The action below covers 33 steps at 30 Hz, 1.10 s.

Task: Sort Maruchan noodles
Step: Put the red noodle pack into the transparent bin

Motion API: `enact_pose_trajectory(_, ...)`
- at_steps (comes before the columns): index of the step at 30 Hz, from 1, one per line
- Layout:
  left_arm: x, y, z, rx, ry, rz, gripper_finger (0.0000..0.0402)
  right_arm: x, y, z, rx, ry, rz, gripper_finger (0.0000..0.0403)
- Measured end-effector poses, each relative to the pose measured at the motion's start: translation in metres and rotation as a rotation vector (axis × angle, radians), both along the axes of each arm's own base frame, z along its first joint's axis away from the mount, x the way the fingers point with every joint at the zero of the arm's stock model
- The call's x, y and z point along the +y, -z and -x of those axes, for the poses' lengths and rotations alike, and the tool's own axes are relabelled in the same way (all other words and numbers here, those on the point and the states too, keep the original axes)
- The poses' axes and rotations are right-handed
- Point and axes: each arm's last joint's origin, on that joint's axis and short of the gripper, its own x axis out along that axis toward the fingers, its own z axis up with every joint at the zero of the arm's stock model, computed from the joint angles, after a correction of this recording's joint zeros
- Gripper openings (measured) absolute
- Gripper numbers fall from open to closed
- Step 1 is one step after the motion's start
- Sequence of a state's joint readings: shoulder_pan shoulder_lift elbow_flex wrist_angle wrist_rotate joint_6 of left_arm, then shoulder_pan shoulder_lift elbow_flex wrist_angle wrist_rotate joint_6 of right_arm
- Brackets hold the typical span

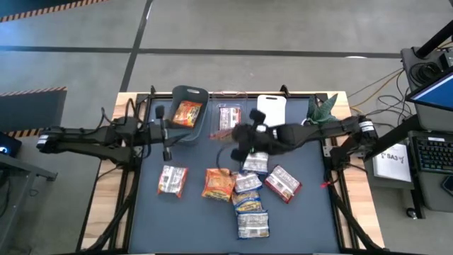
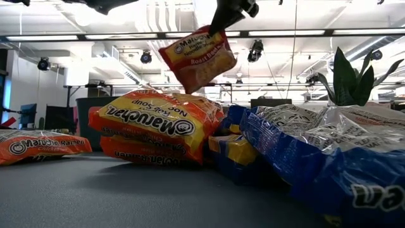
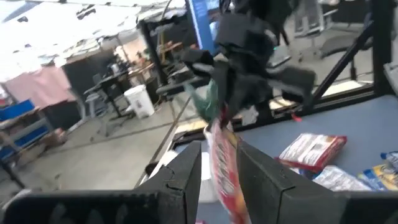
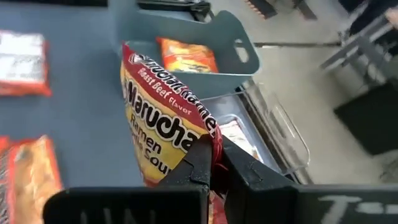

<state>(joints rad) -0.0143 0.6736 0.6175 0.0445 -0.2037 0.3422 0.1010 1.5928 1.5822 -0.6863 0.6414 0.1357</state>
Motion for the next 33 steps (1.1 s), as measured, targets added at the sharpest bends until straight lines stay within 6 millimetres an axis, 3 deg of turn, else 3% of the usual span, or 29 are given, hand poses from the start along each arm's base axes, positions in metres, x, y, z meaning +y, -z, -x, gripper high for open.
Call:
enact_pose_trajectory(5,0.001,0.002,0.006,0.01,-0.026,0.014,0.0084,-0.044,-0.008,0.0,-0.096,0.059,-0.149,0.0008)
enact_pose_trajectory(9,0.001,0.002,0.008,0.005,-0.026,0.024,0.0084,-0.078,0.0,-0.006,-0.115,0.088,-0.217,0.0008)
enact_pose_trajectory(15,0.001,0.005,0.01,0.03,-0.027,0.04,0.0084,-0.113,0.009,-0.011,-0.144,0.143,-0.244,0.0008)
enact_pose_trajectory(25,0.001,0.005,0.01,0.031,-0.027,0.051,0.0084,-0.143,0.029,-0.021,-0.19,0.188,-0.339,0.0008)
enact_pose_trajectory(33,0.001,0.005,0.01,0.028,-0.027,0.05,0.0084,-0.148,0.044,-0.03,-0.185,0.207,-0.364,0.0008)
